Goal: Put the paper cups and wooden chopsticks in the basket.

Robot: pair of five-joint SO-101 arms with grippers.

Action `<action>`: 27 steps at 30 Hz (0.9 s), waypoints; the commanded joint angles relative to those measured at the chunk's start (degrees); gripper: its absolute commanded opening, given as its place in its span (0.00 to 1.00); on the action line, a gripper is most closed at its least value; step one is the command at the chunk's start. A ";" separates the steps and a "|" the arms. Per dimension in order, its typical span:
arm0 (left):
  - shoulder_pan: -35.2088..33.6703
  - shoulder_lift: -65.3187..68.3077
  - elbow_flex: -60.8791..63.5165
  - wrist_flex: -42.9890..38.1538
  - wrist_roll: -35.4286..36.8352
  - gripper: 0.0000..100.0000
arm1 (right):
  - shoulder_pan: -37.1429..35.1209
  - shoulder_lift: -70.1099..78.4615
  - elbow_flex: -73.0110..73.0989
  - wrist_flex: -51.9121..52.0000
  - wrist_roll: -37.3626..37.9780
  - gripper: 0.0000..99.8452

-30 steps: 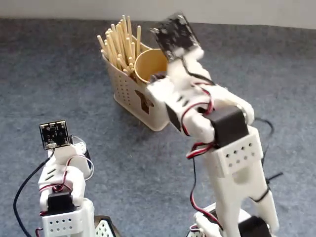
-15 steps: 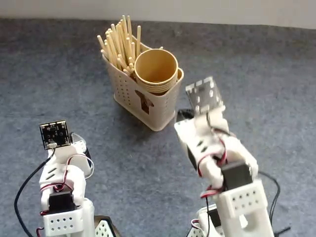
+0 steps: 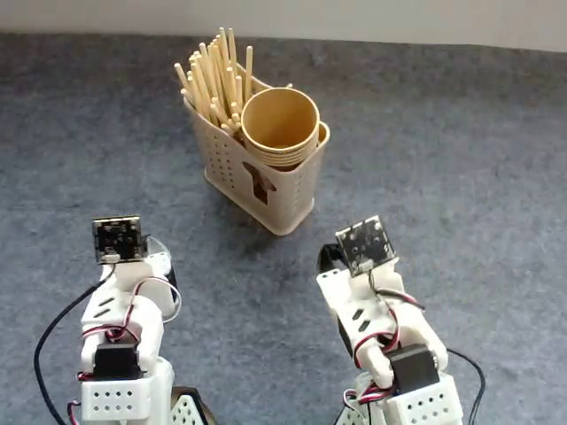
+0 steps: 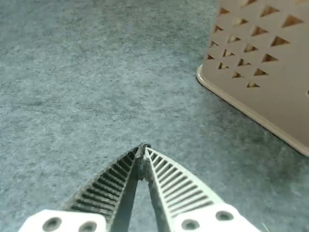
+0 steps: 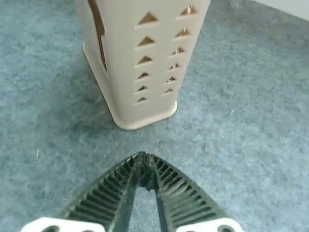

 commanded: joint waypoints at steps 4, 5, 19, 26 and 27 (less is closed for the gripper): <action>2.51 -0.66 1.19 -0.70 -0.53 0.01 | 0.66 -10.15 13.85 -1.36 0.09 0.01; 2.51 -0.66 1.19 -0.70 -0.53 0.01 | 0.66 -9.54 15.08 -1.36 0.09 0.01; 2.51 -0.66 1.19 3.69 -0.44 0.01 | 6.73 -9.36 18.95 8.57 0.09 0.01; 2.15 -0.66 1.19 13.54 -0.53 0.01 | 9.01 -9.36 18.95 19.82 0.09 0.01; 2.15 -0.66 1.19 14.33 -0.53 0.01 | 9.01 -9.36 18.95 19.65 0.09 0.01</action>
